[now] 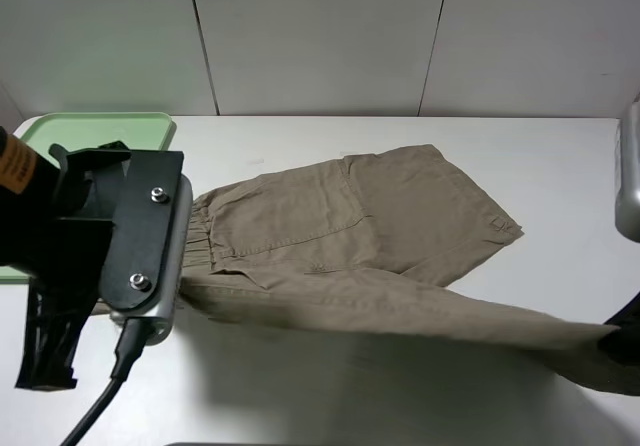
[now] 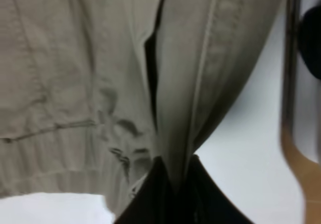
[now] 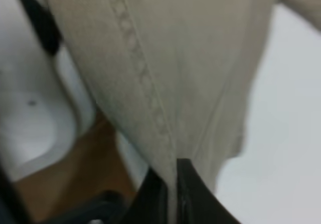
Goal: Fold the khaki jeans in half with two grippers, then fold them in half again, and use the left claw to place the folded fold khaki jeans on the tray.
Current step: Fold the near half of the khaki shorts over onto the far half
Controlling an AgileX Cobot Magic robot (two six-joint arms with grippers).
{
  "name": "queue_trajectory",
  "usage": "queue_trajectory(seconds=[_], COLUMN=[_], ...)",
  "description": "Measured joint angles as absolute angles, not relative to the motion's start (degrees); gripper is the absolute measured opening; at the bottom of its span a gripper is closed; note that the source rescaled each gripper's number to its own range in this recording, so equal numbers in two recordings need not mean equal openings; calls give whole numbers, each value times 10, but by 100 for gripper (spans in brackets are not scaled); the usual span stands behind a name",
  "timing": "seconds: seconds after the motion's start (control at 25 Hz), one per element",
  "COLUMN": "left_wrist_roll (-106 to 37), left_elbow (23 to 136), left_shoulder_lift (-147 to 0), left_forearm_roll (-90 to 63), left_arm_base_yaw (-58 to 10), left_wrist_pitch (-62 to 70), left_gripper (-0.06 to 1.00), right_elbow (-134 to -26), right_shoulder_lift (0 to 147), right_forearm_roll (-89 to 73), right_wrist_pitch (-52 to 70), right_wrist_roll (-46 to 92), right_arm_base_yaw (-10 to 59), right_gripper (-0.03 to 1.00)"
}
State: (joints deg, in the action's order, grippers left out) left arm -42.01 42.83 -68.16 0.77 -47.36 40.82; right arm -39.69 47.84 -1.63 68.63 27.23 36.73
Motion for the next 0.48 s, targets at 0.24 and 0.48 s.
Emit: queue_trajectory(seconds=[0.24, 0.48], left_wrist_roll=[-420, -368], left_elbow=[428, 428], left_shoulder_lift=[-703, -770], left_forearm_roll=[59, 139], left_arm_base_yaw=[-474, -474], left_wrist_pitch=[346, 299], left_gripper=[0, 0], right_elbow=[-432, -475], right_shoulder_lift=[507, 613], right_forearm_roll=[81, 167], right_wrist_pitch=[662, 633], right_wrist_roll=[272, 273], right_arm_base_yaw=[367, 367], right_gripper=[0, 0])
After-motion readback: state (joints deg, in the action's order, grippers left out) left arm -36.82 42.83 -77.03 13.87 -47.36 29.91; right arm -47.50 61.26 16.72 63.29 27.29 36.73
